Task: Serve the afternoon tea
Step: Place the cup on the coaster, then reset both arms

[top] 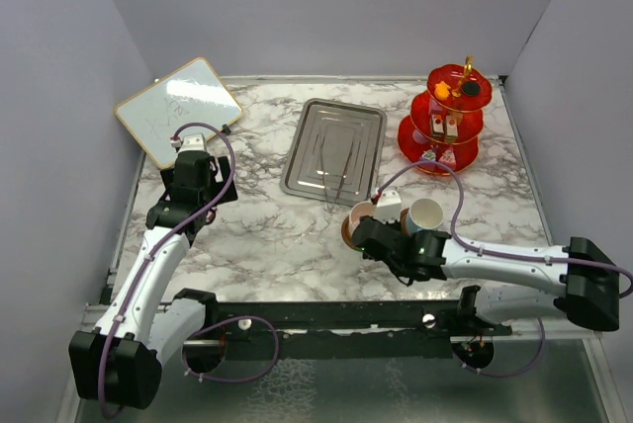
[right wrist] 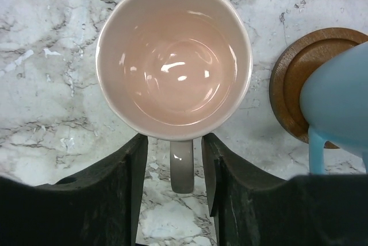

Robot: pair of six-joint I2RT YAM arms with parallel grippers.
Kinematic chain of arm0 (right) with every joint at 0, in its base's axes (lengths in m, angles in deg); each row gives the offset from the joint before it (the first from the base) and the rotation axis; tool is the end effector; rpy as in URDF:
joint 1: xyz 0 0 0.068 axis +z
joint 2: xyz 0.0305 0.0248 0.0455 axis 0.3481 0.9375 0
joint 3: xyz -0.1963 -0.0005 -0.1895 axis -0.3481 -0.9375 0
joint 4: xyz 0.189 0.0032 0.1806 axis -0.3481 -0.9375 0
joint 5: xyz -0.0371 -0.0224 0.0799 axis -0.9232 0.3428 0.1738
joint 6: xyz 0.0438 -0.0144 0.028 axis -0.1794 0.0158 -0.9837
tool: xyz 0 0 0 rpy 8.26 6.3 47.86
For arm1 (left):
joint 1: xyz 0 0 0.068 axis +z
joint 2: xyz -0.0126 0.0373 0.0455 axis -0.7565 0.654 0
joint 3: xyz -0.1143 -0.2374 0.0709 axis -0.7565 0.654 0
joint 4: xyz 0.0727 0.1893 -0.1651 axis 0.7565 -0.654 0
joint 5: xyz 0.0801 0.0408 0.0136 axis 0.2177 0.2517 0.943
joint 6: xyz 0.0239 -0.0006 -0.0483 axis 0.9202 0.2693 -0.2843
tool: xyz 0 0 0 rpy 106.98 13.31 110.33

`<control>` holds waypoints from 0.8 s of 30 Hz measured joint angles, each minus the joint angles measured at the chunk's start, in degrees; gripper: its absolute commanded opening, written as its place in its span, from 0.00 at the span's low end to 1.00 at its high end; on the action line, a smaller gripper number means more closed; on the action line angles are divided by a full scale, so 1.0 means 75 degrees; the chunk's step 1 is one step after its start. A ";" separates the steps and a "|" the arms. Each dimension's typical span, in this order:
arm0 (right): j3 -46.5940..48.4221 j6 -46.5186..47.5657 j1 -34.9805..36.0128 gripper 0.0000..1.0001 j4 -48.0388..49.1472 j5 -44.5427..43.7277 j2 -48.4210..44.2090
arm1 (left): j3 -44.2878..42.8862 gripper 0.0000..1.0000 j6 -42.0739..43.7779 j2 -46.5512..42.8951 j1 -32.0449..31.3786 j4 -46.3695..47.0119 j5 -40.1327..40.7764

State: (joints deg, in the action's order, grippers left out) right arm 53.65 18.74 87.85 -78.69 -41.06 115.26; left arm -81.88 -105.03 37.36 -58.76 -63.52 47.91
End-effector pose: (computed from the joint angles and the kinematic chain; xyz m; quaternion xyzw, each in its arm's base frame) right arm 0.1047 0.1948 0.2030 -0.0652 0.9146 0.0380 0.3973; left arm 0.1962 -0.0229 0.2731 -0.1318 0.8835 0.0214 0.4491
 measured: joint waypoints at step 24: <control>0.1279 0.1664 -0.0087 0.49 -0.0358 -0.0052 -0.1536 | 0.0000 0.99 -0.0067 0.0093 0.0000 0.0087 -0.0032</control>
State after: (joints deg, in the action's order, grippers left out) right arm 63.24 31.22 87.20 -81.38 -41.45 103.74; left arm -81.88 -105.53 38.06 -58.76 -62.86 47.67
